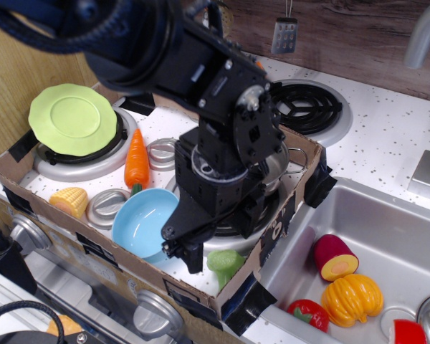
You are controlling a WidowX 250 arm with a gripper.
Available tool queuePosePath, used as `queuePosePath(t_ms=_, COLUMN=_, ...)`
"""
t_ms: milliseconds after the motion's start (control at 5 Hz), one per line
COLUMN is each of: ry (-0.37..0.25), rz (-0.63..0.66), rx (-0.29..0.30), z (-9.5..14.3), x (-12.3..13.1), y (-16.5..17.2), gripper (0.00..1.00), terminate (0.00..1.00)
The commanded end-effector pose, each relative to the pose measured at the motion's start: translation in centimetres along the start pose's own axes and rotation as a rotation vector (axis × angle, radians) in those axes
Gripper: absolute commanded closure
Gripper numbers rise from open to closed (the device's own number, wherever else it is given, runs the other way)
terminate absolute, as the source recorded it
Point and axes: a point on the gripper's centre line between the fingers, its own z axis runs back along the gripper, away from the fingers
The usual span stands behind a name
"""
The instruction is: Put broccoli in pot
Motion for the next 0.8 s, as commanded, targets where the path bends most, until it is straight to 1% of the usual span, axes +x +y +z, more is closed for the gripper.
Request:
queuePosePath(t_ms=0, ry=0.015, rz=-0.007, rx=-0.021, z=-0.6, x=0.5, y=-2.6, gripper=0.00, terminate=0.00)
queuePosePath(t_ms=200, ry=0.046, rz=-0.004, rx=-0.030, z=-1.7, x=-0.1, y=-2.6, gripper=0.00, terminate=0.00)
queuePosePath(t_ms=400, ry=0.046, rz=0.014, rx=-0.047, z=-2.5, x=-0.7, y=-2.5, gripper=0.00, terminate=0.00)
queuePosePath(t_ms=600, ry=0.052, rz=0.011, rx=-0.052, z=-2.2, x=-0.5, y=-2.2, gripper=1.00, terminate=0.00)
